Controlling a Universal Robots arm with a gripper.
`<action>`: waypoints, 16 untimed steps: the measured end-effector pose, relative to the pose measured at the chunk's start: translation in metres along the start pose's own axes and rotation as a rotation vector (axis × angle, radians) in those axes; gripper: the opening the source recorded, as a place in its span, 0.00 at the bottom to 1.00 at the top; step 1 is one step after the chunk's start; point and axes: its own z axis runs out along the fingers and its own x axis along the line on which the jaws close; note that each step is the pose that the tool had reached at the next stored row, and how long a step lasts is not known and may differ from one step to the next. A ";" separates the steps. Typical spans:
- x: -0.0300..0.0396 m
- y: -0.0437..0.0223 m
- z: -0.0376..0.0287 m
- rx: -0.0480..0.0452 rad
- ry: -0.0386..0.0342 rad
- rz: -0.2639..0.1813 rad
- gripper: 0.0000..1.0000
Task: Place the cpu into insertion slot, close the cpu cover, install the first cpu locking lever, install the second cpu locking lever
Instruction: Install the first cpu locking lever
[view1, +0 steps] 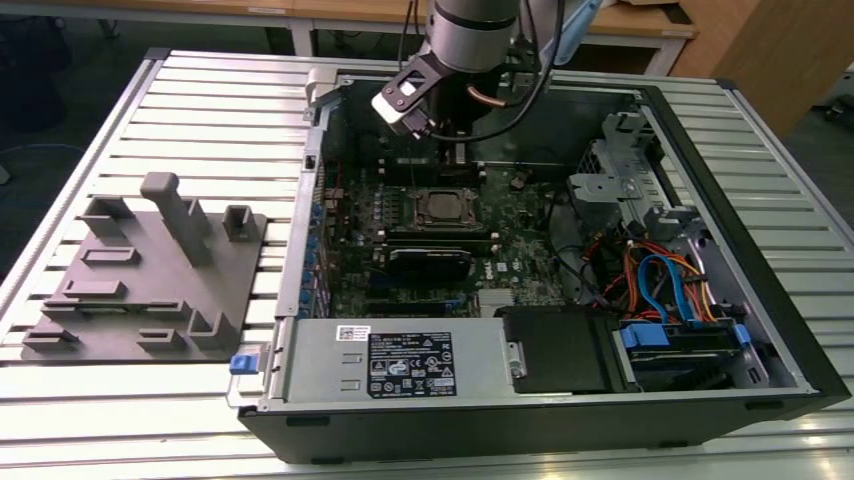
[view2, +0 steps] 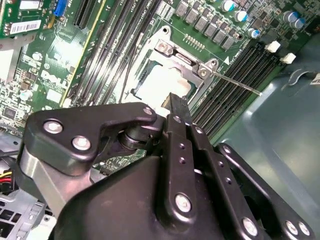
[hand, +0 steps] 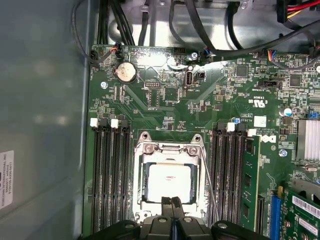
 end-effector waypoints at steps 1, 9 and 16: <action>0.0000 0.0000 0.0000 0.0000 -0.0003 -0.002 0.10; 0.0000 -0.0001 0.0000 0.0011 -0.0026 -0.132 0.10; 0.0000 -0.0001 0.0000 0.0016 -0.0036 -0.189 0.10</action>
